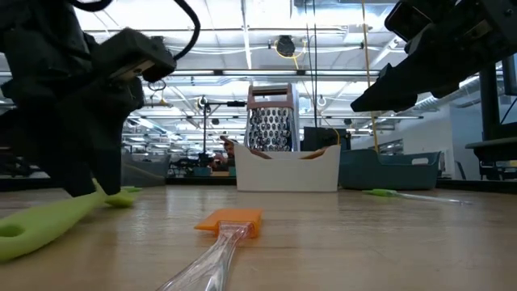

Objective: Pick & Place Kitchen Items
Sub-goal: Put the green spoon into the white bin

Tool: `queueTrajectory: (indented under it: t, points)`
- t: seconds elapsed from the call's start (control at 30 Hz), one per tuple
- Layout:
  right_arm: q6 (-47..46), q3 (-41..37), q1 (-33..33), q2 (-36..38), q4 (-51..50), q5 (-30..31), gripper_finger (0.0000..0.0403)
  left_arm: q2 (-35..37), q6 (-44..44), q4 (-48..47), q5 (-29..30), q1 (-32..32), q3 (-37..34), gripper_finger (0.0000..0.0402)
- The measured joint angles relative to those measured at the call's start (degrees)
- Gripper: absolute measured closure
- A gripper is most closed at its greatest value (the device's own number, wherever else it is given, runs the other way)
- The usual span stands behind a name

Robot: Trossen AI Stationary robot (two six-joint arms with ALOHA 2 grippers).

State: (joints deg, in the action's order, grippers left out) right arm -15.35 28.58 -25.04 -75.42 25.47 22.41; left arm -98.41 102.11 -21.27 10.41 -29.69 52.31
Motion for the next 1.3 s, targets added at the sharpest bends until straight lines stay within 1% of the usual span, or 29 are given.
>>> queueTrajectory:
  t: [0.2, 0.37, 0.47, 0.57, 0.7, 0.8, 0.97, 1.07, 1.17, 1.3]
  points:
    - [0.0, 0.0, 0.0, 0.0, 0.0, 0.0, 0.0206, 0.2, -6.5, -7.9, -0.8, 2.2, 0.2, 0.0286]
    - [0.0, 0.0, 0.0, 0.0, 0.0, 0.0, 0.0206, 0.3, -14.0, -9.7, -1.4, 3.5, 0.2, 0.0288]
    - [0.0, 0.0, 0.0, 0.0, 0.0, 0.0, 0.0206, 0.3, -17.8, -9.7, -1.5, 4.1, 0.2, 0.0309]
    - [0.0, 0.0, 0.0, 0.0, 0.0, 0.0, 0.0206, 0.3, -21.4, -9.8, -1.5, 4.5, 0.2, 0.034]
    - [0.0, 0.0, 0.0, 0.0, 0.0, 0.0, 0.0206, 0.3, -22.1, -10.2, -1.6, 5.2, 0.1, 0.0378]
    - [0.0, 0.0, 0.0, 0.0, 0.0, 0.0, 0.0206, 0.3, -22.7, -10.3, -1.5, 5.6, 0.1, 0.0392]
    - [0.0, 0.0, 0.0, 0.0, -0.1, 0.0, 0.0206, 1.2, -27.0, -8.9, -1.3, 5.9, 0.1, 0.0392]
    - [0.0, 0.0, 0.0, 0.0, -0.5, 0.0, 0.0206, 1.8, -29.9, -9.6, -1.1, 6.5, 1.2, 0.0392]
    - [0.4, 0.0, 0.0, 0.0, -0.7, 0.0, 0.0206, 4.1, -34.0, -9.4, 0.7, 7.8, 3.5, 0.0394]
    - [1.7, 0.0, 0.0, 0.0, -0.6, 0.0, 0.0206, 5.3, -40.4, -9.3, 0.4, 10.7, 7.0, 0.0393]
